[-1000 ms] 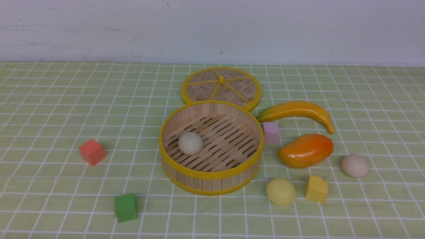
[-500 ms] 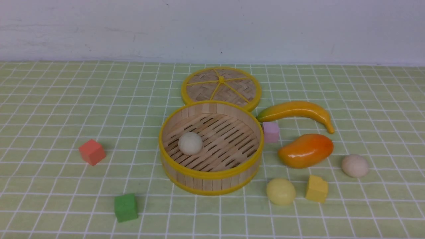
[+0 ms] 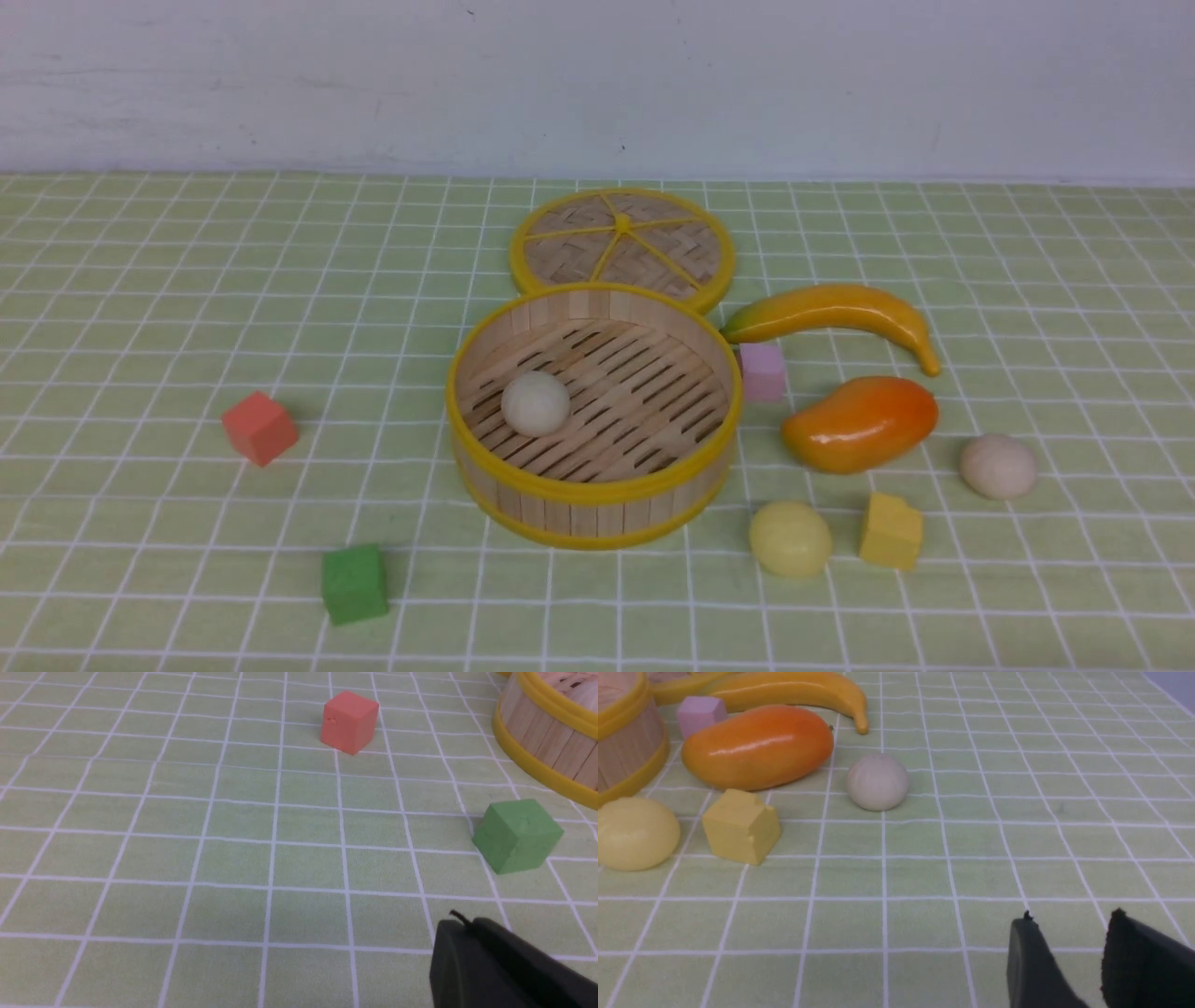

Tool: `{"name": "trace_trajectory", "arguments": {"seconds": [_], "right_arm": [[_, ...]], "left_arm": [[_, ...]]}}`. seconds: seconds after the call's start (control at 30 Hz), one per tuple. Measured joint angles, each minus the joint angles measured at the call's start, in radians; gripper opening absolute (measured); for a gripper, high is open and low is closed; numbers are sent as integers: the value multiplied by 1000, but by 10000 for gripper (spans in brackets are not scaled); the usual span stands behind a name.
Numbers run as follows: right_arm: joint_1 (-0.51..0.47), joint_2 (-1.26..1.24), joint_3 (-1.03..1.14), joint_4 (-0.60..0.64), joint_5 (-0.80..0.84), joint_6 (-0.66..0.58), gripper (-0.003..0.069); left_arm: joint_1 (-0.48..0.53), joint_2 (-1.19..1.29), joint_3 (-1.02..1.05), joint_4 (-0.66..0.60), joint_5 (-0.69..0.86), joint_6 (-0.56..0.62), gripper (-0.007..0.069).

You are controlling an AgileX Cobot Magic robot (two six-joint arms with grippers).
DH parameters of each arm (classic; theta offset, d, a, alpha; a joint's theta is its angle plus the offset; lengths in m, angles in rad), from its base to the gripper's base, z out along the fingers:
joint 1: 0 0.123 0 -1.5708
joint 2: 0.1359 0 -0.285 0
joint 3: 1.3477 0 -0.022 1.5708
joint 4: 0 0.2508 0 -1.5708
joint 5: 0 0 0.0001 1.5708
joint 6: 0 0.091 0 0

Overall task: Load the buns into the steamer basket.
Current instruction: Use the right arm to grab a steamed stuffed bun

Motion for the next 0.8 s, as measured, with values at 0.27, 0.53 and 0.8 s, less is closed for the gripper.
{"name": "trace_trajectory", "arguments": {"seconds": [0.27,0.53,0.8], "right_arm": [[0,0,1,-3,-375,0,239],[0,0,1,-4,-659,80,239],[0,0,-69,55,-657,304,239]], "left_arm": [[0,0,0,0,0,0,11],[0,0,0,0,0,0,17],[0,0,0,-1,0,0,27]]}}
